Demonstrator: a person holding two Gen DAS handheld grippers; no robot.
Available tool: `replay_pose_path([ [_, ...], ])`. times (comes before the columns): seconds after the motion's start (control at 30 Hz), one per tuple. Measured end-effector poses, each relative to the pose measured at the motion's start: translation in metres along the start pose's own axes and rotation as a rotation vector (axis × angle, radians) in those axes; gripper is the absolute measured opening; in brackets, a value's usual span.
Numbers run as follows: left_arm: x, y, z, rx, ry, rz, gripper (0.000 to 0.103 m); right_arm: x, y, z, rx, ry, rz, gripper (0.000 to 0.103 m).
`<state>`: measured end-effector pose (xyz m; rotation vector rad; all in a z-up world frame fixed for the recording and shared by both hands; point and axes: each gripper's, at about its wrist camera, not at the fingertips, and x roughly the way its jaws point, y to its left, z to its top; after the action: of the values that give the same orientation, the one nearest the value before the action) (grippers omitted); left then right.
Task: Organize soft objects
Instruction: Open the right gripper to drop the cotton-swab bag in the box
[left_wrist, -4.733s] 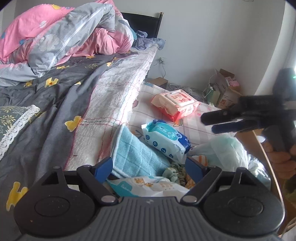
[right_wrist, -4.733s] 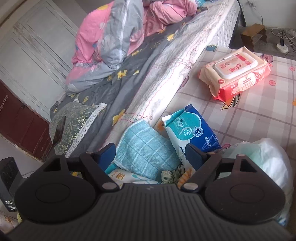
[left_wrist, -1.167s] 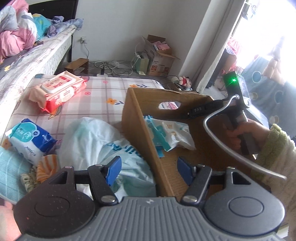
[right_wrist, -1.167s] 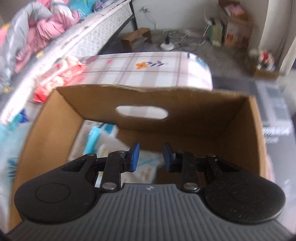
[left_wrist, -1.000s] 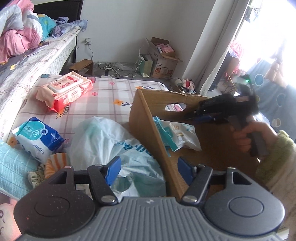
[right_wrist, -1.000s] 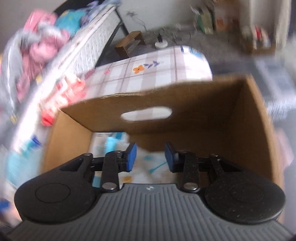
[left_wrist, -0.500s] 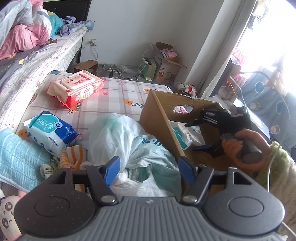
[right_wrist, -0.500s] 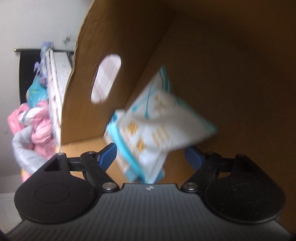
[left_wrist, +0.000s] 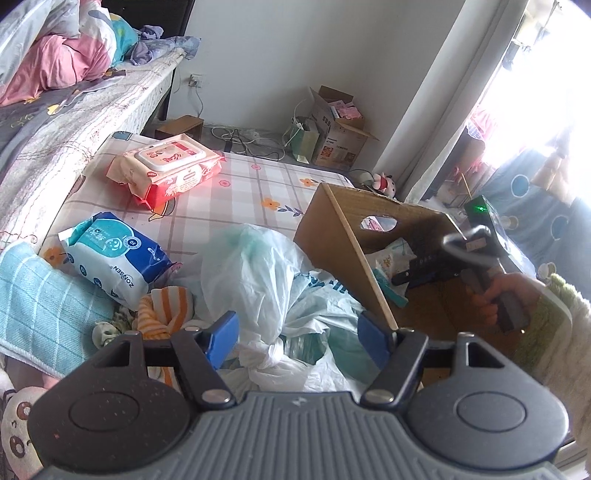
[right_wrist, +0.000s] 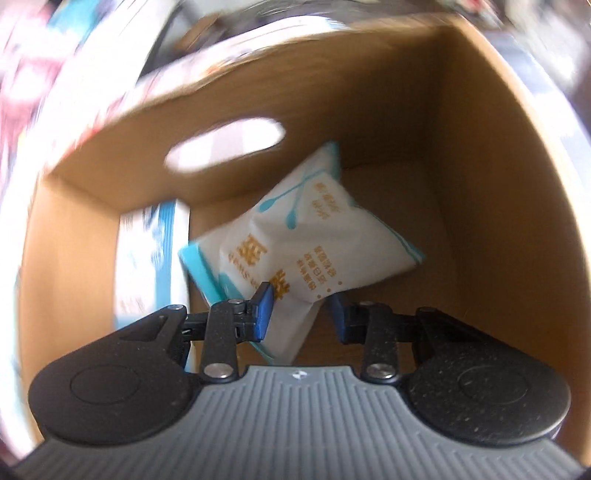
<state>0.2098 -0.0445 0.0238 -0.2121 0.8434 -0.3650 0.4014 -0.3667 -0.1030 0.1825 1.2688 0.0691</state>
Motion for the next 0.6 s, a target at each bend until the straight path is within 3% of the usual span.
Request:
replay_pose_path([
  [0.1,0.0,0.002,0.0,-0.003,0.001,0.008,0.072,0.003,0.026,-0.001,-0.231,0.032,-0.049,0.032],
  [0.2,-0.001,0.004,0.001,-0.01,-0.003,0.01,0.072,0.005,0.028,0.007,-0.257,0.076,-0.054,0.032],
  [0.27,-0.001,0.005,0.001,-0.01,-0.005,0.013,0.072,0.003,0.022,0.016,-0.178,0.096,-0.042,0.038],
  [0.3,-0.001,0.005,0.0,-0.011,-0.003,0.014,0.072,0.004,0.014,0.024,-0.115,0.098,-0.027,0.054],
  [0.33,0.0,0.006,0.001,-0.012,0.0,0.014,0.072,0.003,0.006,0.032,-0.03,0.098,-0.002,0.077],
  [0.4,0.001,0.006,0.001,-0.011,0.003,0.013,0.072,0.001,-0.005,0.036,0.137,0.076,0.069,0.095],
  [0.5,0.002,0.005,0.0,-0.01,0.007,0.011,0.073,0.003,-0.013,0.041,0.36,0.056,0.153,0.097],
  [0.6,0.002,0.005,0.0,-0.013,0.01,0.006,0.073,0.014,-0.013,0.045,0.478,0.027,0.108,0.101],
])
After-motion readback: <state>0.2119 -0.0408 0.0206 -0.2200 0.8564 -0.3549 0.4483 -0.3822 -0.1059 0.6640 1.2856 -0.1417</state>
